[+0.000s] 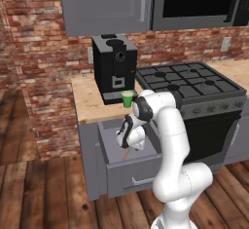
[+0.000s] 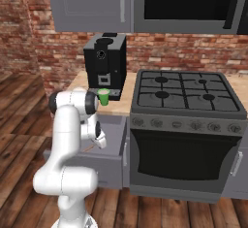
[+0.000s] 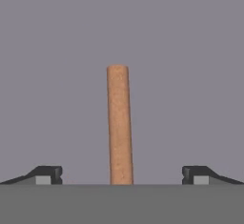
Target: Pick up the straw from the right drawer and put it inside the smoothie cup.
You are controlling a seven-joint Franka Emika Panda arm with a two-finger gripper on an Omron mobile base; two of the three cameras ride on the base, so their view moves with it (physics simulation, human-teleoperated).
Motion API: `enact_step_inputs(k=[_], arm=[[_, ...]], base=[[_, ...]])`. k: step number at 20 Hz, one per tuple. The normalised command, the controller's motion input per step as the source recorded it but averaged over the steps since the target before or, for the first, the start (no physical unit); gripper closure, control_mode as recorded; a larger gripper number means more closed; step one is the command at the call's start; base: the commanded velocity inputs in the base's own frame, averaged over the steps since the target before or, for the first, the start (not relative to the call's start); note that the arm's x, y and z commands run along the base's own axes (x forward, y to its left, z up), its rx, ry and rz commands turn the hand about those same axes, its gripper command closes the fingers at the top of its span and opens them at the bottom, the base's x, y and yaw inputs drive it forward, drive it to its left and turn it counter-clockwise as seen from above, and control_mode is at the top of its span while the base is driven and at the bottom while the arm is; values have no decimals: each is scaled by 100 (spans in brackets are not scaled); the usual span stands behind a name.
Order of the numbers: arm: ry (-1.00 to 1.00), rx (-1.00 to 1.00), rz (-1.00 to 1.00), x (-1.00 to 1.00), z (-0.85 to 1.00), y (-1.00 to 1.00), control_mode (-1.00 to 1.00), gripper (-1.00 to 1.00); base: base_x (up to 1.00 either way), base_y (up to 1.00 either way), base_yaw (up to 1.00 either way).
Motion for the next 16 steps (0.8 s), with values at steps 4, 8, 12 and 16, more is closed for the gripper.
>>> enact_step_inputs(k=[4, 8, 12, 16], arm=[[1, 0, -5, -12, -36, -5, -100, 100], [6, 0, -6, -33, -35, -14, -100, 100], [5, 0, -5, -62, -39, -23, -100, 100], [5, 0, -5, -73, -39, -25, -100, 100]], base=[[0, 0, 0], [0, 0, 0], [0, 0, 0], [0, 0, 0]])
